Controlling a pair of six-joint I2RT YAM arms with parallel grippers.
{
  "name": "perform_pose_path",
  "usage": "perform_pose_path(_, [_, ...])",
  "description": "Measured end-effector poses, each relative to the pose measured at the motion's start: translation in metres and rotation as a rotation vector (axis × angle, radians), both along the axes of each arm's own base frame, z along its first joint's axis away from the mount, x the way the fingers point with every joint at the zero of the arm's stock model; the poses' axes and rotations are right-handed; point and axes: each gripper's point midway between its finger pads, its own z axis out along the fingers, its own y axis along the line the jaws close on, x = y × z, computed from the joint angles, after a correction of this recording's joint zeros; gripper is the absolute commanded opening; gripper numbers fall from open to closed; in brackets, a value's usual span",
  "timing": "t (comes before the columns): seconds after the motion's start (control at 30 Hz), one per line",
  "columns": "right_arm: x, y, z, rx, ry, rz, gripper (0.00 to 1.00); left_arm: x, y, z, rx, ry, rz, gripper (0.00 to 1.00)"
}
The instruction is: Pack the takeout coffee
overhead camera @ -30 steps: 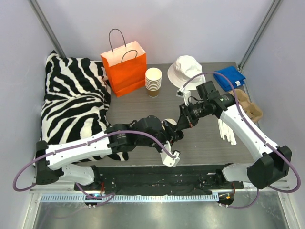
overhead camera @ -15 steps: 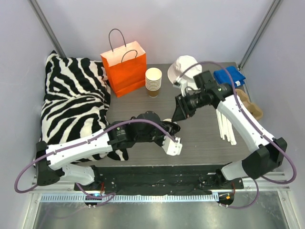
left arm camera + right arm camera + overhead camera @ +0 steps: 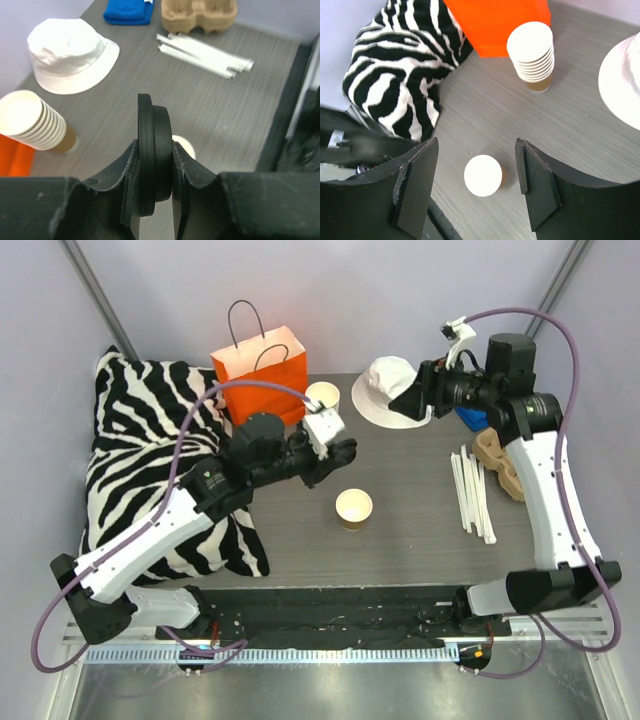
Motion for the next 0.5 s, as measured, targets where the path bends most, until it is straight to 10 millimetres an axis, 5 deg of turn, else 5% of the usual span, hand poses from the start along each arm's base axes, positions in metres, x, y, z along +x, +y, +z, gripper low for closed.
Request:
perform_pose_path(0.27, [-0.031, -0.001, 0.039, 0.122, -0.117, -0.062, 0.69, 0.044, 0.033, 0.036, -0.399, 0.391, 0.224, 0.00])
perform_pose_path(0.5, [-0.036, 0.016, -0.004, 0.225, 0.065, -0.094, 0.61, 0.040, 0.024, 0.070, -0.594, 0.522, 0.175, 0.00])
